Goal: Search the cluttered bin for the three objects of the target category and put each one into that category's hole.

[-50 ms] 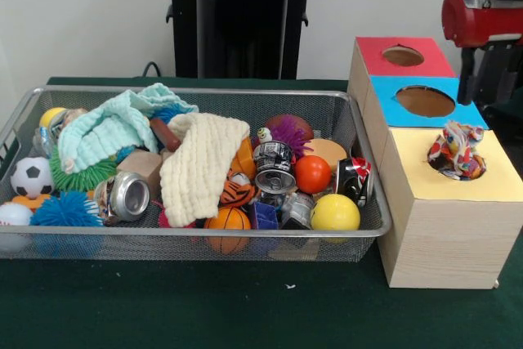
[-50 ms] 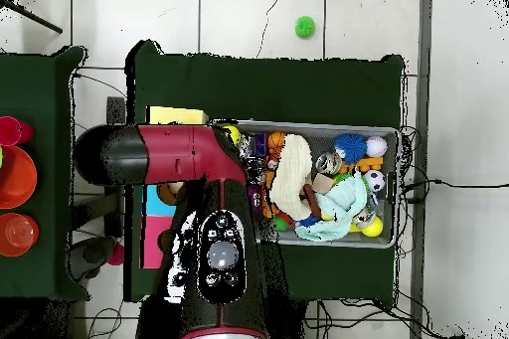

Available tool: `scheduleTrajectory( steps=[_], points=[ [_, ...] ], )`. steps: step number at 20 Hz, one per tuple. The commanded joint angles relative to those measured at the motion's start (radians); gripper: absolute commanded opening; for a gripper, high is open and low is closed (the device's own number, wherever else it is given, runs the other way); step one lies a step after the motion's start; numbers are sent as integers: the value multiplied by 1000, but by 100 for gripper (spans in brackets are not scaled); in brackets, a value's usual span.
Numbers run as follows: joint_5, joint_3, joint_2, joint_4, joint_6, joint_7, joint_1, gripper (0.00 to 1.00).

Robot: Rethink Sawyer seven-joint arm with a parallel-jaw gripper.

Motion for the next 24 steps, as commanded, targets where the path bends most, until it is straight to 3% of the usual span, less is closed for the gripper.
scheduleTrajectory(
  steps=[1,7,24],
  points=[
    [-37,-30,24,-15,-30,186,10,0],
    [-60,-25,23,-32,-8,124,10,0],
    [-95,-13,48,25,-177,115,-8,0]
  ],
)
